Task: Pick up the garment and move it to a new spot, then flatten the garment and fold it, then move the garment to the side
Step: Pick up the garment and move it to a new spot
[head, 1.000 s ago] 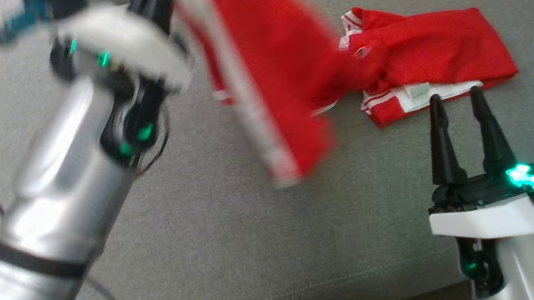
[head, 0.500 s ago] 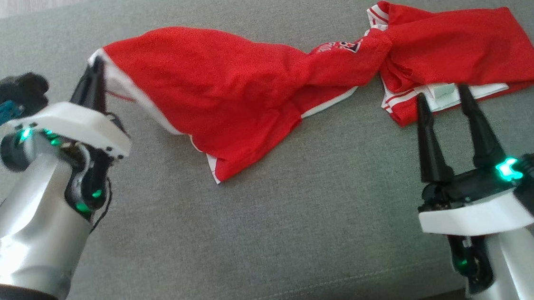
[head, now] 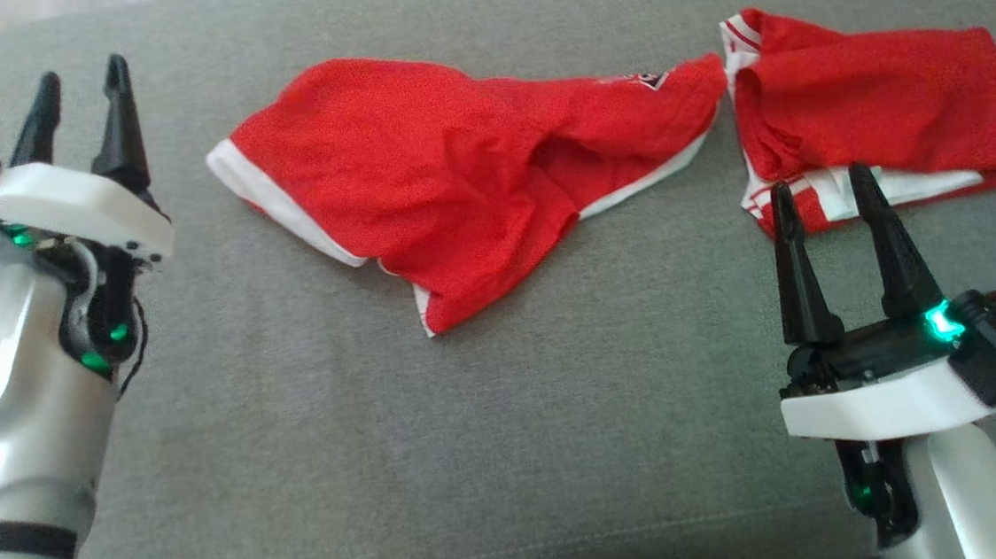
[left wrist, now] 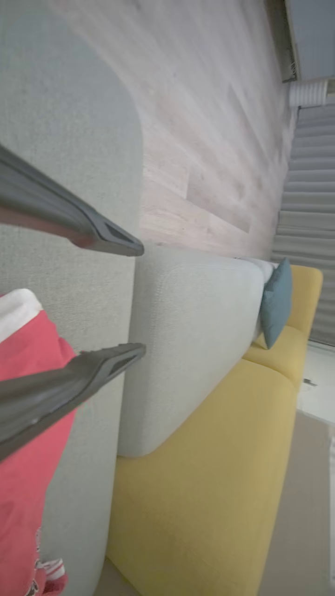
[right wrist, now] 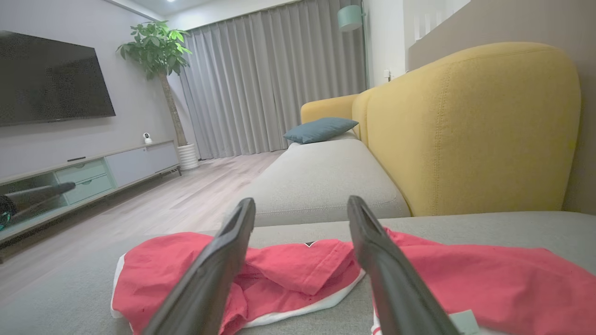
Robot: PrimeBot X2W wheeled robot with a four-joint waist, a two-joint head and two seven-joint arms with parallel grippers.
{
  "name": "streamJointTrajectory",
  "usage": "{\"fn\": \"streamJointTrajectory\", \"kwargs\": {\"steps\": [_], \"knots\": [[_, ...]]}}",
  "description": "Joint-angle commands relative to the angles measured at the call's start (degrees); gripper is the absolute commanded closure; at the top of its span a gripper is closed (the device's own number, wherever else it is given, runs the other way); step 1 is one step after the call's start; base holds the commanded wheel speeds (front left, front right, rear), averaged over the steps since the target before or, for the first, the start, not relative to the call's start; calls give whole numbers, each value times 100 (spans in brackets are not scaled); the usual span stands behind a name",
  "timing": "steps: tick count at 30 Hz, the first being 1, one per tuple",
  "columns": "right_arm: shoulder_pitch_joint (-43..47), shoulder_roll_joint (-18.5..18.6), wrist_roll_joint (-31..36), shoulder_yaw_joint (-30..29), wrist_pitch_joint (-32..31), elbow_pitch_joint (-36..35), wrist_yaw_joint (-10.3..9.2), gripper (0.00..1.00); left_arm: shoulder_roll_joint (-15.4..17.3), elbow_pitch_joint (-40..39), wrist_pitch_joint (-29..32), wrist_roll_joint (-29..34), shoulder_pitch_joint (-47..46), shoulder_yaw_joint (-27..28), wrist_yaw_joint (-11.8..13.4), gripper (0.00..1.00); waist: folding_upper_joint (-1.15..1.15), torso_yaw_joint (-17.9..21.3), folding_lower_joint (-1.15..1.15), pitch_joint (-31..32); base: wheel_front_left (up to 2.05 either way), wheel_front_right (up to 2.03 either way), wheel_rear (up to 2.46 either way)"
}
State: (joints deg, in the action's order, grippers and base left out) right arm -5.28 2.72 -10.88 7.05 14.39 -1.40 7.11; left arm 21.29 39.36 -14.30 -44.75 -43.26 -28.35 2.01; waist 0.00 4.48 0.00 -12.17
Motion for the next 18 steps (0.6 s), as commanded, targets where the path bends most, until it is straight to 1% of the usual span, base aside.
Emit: {"fn": "streamJointTrajectory", "kwargs": {"steps": [1,3,5,6,7,12,14,18], "knots": [[-94,16,78,66,61,-146,37,0,261,-458,-69,320,77,422,16,0,0,-195,0,136,0,0,0],[-71,16,127,-13,61,-114,37,0,265,-845,-69,654,382,538,27,0,0,-360,0,216,0,0,0],[-37,16,190,-75,60,-76,37,0,215,-1236,-69,898,737,708,88,0,0,-553,0,301,0,0,0],[-37,16,190,-75,60,-76,37,0,215,-1236,-69,898,737,708,88,0,0,-553,0,301,0,0,0],[-24,16,212,-79,51,-60,37,0,185,-1425,-69,997,929,799,129,0,0,-629,0,339,0,0,0],[58,16,351,-42,-66,-12,37,0,-95,-2354,-69,1423,1969,1157,350,0,0,-1081,0,488,0,0,0],[90,16,433,-24,-130,-1,37,0,-269,-2685,-69,1541,2358,1297,457,0,0,-1253,0,501,0,0,0],[66,16,617,-22,-286,-21,37,0,-633,-3152,-69,1685,2891,1512,532,0,0,-1555,0,462,0,0,0]]}}
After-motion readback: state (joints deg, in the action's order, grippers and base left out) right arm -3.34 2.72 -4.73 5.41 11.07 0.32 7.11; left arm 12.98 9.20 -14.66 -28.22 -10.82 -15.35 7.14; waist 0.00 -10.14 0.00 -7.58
